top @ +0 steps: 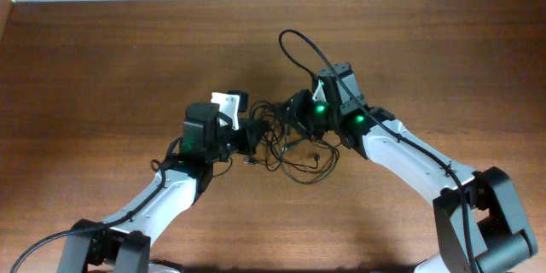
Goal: Untangle cables
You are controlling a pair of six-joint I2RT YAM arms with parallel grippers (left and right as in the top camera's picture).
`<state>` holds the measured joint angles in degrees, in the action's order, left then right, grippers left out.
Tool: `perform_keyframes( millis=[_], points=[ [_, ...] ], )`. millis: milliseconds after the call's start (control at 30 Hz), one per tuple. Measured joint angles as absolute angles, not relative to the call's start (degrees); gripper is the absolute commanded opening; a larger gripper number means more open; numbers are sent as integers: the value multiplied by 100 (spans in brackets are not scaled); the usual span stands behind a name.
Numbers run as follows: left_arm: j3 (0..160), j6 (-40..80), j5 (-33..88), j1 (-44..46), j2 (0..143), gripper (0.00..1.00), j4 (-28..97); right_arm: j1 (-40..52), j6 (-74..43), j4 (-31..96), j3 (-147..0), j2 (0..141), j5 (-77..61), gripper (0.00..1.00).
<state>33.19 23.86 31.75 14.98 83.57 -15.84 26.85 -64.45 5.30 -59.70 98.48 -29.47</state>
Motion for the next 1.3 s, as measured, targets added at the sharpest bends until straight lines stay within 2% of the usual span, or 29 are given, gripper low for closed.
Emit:
perform_keyframes(
  millis=[67,200,300,533,667,767,833,933,1000,1100,1300],
  points=[
    [3319,2467,3221,1496,8357,0,-1605,2685,-6549,508,-5970,9848,-2842,19],
    [3310,2652,3470,1496,8357,0,-1944,2685,-6624,416,-5972,9848,-2716,15],
    [3308,2707,3736,1496,8357,0,-2263,2683,-6685,416,-5972,9848,-2679,4],
    [3310,2731,3986,1492,8357,0,-2274,2661,-6479,224,-5970,9859,-2805,4],
    [3310,2803,3424,1492,8357,0,-1706,2480,-6003,121,-5970,9841,-3452,4],
    [3310,3288,2733,1494,8357,7,-1433,2338,-5747,106,-5970,9723,-4163,4],
    [3310,3592,2379,1496,8357,8,-1435,2311,-5664,-117,-5966,9690,-4650,4],
    [3317,3863,2060,1496,8357,15,-1413,2305,-5728,-1179,-5913,9688,-5408,4],
    [3332,3935,2029,1518,8355,15,-1361,2307,-5916,-1848,-5889,9690,-5629,4],
    [3376,4005,2053,1697,8333,1,-1278,2307,-6132,-2604,-5878,9690,-5710,4],
    [3588,3356,2248,1994,8215,0,-499,2010,-6149,-2464,-5791,9690,-5087,4]
  ],
)
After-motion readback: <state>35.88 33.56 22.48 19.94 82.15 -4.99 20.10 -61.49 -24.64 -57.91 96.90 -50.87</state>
